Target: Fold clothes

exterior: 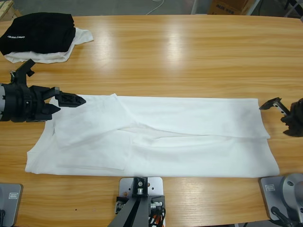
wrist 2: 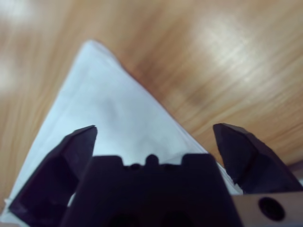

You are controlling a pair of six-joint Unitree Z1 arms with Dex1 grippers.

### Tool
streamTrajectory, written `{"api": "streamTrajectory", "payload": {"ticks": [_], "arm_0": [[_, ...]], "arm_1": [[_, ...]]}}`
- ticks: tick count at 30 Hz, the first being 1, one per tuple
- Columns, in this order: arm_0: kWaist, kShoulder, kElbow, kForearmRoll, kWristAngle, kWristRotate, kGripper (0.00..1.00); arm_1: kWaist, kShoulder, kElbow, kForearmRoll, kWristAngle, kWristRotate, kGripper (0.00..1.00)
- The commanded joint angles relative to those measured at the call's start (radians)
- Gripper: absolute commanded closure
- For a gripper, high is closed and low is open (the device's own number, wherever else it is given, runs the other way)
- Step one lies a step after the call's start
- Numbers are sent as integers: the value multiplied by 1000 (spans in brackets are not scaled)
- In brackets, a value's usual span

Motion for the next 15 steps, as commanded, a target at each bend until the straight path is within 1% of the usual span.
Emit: {"api": "streamTrajectory", "payload": {"ticks": [1,2,3,4,5,6,8,9,11,12,13,15], "arm_0": [[-7,52,-63,53,13,27,9],[-7,54,-68,54,11,30,9],[-8,58,-72,56,7,35,9],[-18,64,-77,57,2,46,9],[-38,74,-87,67,0,61,9],[-64,87,-100,93,1,75,9],[-124,115,-107,106,7,112,9],[-165,140,-121,107,8,157,9],[-260,209,-203,132,4,310,9],[-299,249,-257,148,3,458,9],[-325,294,-329,193,3,626,9],[-332,381,-488,313,8,881,9]], "arm_1": [[-55,108,11,30,147,16,0],[-57,125,9,29,158,9,0],[-60,123,9,30,150,-5,0],[-59,102,13,37,128,-14,0],[-57,66,16,52,85,-21,0],[-35,22,17,61,51,-24,0],[45,-44,16,69,26,-26,0],[80,-61,12,81,2,-28,0],[139,-87,2,87,-38,-39,0],[159,-100,1,88,-53,-52,0],[175,-114,1,88,-66,-66,0],[195,-133,1,88,-73,-82,0]]}}
